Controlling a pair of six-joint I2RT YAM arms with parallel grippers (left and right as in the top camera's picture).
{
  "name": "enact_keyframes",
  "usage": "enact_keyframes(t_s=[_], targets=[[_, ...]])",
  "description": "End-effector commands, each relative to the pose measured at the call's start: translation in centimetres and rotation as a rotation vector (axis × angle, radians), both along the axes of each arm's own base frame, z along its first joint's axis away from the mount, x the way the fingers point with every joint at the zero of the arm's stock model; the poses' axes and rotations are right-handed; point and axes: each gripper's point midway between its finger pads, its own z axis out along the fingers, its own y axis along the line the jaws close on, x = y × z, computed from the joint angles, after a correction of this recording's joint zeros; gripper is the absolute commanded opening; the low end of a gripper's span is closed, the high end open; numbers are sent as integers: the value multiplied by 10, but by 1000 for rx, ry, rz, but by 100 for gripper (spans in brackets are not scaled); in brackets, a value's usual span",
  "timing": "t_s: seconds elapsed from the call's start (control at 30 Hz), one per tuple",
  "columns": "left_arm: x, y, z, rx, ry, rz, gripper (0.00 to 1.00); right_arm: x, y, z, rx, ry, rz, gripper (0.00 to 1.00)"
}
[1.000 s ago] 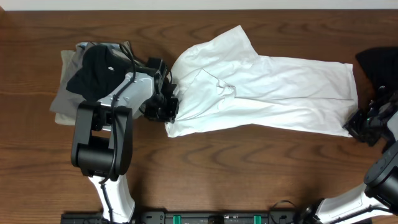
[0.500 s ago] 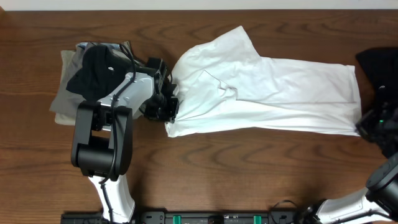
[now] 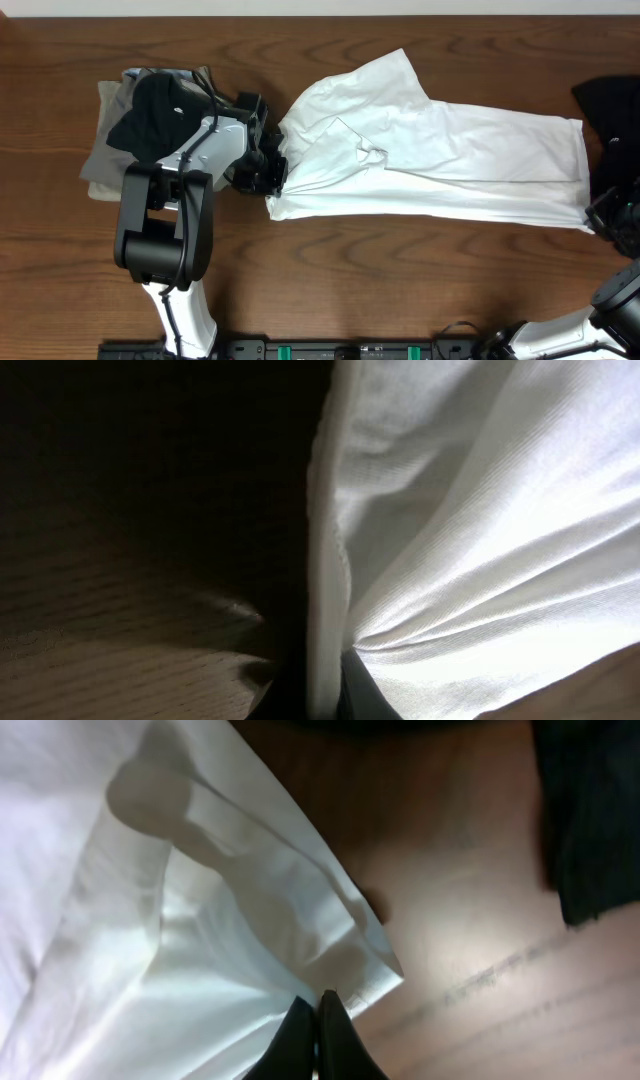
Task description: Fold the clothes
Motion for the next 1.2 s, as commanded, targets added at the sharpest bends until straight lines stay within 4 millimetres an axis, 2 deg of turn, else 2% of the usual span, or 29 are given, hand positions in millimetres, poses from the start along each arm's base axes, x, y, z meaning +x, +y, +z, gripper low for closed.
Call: enact_keyframes(t_s=[0.0, 0.3, 0.33, 0.4, 0.5, 0.57, 0.6, 0.63, 0.7, 0.77, 0.9, 1.03, 1.17], targets=[[11, 17, 1, 71, -36, 24, 6, -7, -12, 9, -70, 43, -10, 2], [20, 15, 31, 50, -123, 28, 6, -21, -3, 8, -90, 150, 38, 2], [20, 13, 35, 39, -130, 28, 6, -23, -5, 8, -108, 170, 43, 3], [20, 9, 42, 14, -142, 29, 6, -26, -5, 8, -130, 202, 54, 12], [18, 9, 54, 5, -156, 29, 6, -24, -4, 8, -134, 203, 62, 13], [13, 9, 65, 0, -160, 30, 7, -16, 2, 9, -101, 161, 67, 14], [11, 9, 70, -1, -164, 30, 11, -9, 6, 11, -74, 123, 70, 18], [8, 10, 77, -2, -173, 30, 16, 4, 12, 15, -31, 57, 86, 22], [6, 10, 89, -6, -194, 30, 17, 27, 26, 28, 46, -74, 153, 25], [2, 11, 102, -10, -217, 30, 31, 46, 39, 44, 108, -180, 220, 27], [-9, 13, 118, -11, -222, 30, 52, 64, 55, 68, 153, -256, 268, 29], [-9, 10, 118, -14, -231, 9, 53, 80, 75, 81, 172, -313, 330, 31], [13, -7, 121, -39, -337, -32, 53, 95, 98, 79, 150, -309, 418, 32]])
